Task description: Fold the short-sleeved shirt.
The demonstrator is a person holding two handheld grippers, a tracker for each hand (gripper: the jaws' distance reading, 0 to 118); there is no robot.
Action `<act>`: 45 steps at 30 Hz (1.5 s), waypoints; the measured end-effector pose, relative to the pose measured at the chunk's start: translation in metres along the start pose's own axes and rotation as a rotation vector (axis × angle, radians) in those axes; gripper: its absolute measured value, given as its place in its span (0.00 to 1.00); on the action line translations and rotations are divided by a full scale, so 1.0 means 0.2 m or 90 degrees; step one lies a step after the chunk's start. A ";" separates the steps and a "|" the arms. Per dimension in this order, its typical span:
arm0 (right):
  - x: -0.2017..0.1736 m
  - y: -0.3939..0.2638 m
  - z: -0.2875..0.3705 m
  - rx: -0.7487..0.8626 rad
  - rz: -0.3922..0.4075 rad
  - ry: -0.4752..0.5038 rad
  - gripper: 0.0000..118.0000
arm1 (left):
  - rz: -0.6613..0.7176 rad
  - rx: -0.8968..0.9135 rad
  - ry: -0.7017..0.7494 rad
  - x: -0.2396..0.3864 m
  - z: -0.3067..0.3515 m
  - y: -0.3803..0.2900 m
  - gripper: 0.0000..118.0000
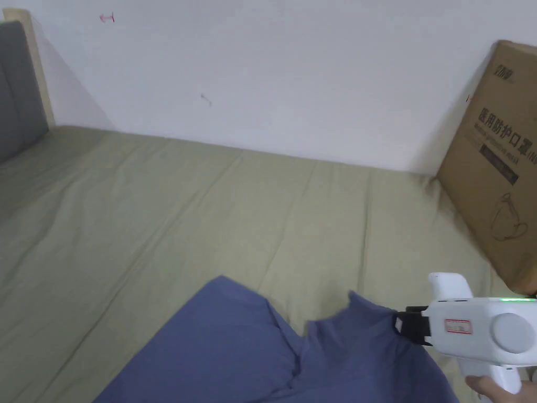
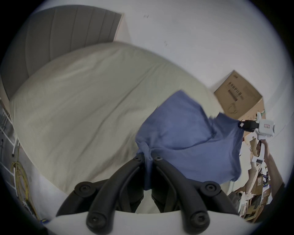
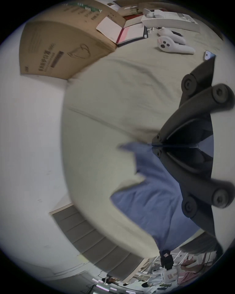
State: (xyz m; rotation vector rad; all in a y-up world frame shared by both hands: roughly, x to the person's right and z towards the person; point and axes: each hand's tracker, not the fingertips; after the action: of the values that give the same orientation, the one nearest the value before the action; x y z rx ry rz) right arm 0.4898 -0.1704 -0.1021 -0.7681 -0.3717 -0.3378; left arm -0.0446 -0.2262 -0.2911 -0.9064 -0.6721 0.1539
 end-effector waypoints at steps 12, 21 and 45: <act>-0.17 0.34 1.07 0.331 0.030 -0.089 0.01 | -0.143 0.248 -0.124 0.46 0.48 0.66 0.05; -0.17 0.80 1.26 0.417 0.040 -0.176 0.01 | -0.241 0.321 -0.123 0.76 0.56 1.26 0.05; -0.22 1.74 0.90 0.469 0.064 -0.294 0.01 | -0.257 0.344 -0.033 1.04 0.04 2.05 0.05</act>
State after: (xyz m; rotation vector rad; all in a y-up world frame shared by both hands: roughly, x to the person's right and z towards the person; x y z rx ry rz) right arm 0.5623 0.2001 -0.2141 -0.1263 -0.8300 0.0878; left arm 0.1757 0.1152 -0.5046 -0.2408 -0.7976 -0.0053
